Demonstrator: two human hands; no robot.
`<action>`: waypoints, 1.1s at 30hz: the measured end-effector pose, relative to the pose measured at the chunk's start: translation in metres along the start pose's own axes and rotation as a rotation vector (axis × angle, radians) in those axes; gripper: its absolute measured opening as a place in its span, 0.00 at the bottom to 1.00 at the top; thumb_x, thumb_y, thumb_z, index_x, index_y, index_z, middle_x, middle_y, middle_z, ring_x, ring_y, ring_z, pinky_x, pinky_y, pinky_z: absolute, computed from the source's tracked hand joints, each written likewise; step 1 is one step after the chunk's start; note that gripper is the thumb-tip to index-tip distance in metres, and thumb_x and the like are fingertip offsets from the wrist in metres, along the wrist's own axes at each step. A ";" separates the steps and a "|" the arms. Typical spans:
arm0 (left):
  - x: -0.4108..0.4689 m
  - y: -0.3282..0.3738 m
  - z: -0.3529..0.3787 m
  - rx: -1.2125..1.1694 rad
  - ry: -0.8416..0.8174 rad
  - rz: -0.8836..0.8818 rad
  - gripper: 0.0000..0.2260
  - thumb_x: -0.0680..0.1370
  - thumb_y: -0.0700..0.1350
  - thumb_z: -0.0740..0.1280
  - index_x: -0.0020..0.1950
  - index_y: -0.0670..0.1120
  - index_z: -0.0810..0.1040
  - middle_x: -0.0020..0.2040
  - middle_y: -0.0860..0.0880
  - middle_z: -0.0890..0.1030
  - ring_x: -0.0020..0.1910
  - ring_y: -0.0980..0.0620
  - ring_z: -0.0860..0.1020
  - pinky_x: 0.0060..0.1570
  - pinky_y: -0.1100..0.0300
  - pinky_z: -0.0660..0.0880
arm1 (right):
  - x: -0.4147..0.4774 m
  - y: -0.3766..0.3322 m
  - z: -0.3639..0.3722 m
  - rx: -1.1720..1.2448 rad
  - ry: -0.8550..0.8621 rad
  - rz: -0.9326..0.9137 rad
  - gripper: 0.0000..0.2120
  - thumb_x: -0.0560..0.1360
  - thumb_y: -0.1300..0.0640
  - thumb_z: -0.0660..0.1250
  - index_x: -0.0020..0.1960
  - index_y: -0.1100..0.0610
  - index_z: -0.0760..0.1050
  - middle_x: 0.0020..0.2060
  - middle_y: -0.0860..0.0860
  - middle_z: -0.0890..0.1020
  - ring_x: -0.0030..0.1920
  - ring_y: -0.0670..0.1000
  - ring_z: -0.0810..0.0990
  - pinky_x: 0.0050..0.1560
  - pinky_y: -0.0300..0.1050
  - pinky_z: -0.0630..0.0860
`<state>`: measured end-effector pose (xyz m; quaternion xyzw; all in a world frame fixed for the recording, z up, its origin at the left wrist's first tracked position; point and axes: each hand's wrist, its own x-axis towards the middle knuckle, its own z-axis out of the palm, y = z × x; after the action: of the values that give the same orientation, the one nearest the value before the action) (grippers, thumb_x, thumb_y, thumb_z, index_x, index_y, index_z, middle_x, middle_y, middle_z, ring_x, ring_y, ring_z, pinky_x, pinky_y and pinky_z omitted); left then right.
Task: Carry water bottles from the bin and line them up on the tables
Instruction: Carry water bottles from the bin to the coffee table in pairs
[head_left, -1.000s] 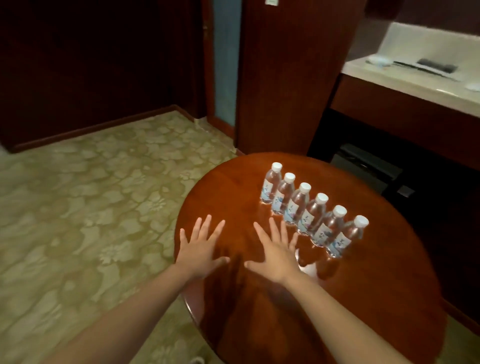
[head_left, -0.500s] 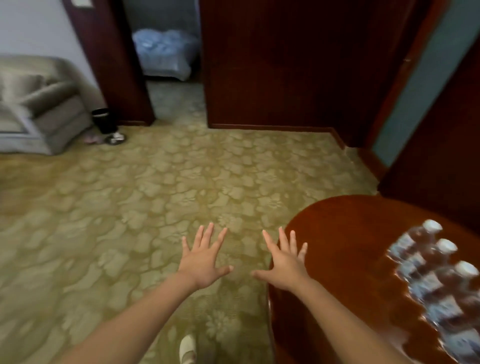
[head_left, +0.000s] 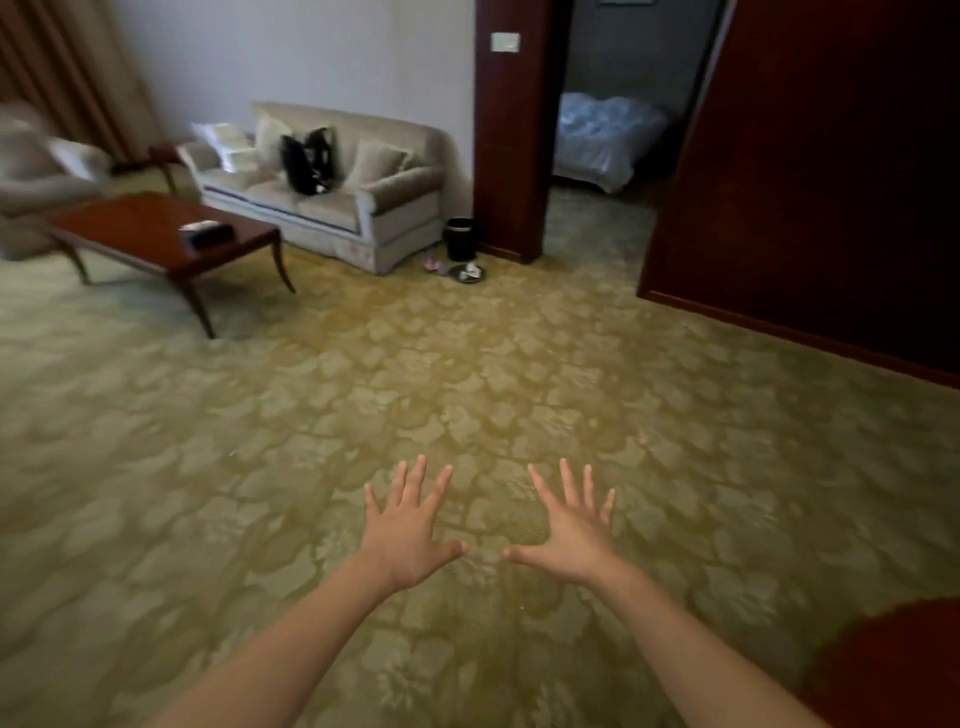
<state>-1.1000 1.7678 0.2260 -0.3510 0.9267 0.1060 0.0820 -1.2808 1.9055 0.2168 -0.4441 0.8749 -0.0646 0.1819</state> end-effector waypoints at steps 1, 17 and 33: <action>0.001 -0.024 -0.005 -0.007 0.012 -0.028 0.43 0.75 0.70 0.58 0.78 0.58 0.34 0.79 0.48 0.32 0.78 0.45 0.33 0.72 0.34 0.38 | 0.016 -0.022 0.003 -0.003 -0.010 -0.027 0.57 0.63 0.24 0.66 0.79 0.38 0.35 0.78 0.52 0.31 0.75 0.60 0.26 0.72 0.69 0.29; -0.032 -0.333 -0.043 -0.167 0.139 -0.587 0.43 0.74 0.71 0.59 0.78 0.60 0.35 0.79 0.49 0.32 0.78 0.46 0.33 0.72 0.34 0.37 | 0.179 -0.368 0.049 -0.143 -0.122 -0.581 0.55 0.65 0.26 0.67 0.79 0.38 0.36 0.79 0.53 0.32 0.76 0.60 0.27 0.72 0.68 0.29; 0.064 -0.535 -0.083 -0.291 0.183 -0.972 0.43 0.75 0.69 0.60 0.78 0.60 0.35 0.78 0.50 0.31 0.76 0.48 0.30 0.72 0.35 0.33 | 0.386 -0.598 0.077 -0.262 -0.258 -0.954 0.55 0.67 0.27 0.66 0.79 0.39 0.34 0.78 0.53 0.30 0.75 0.61 0.24 0.72 0.69 0.30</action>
<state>-0.7959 1.3150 0.2169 -0.7568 0.6356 0.1524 -0.0092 -1.0091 1.2432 0.2087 -0.8175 0.5460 0.0254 0.1816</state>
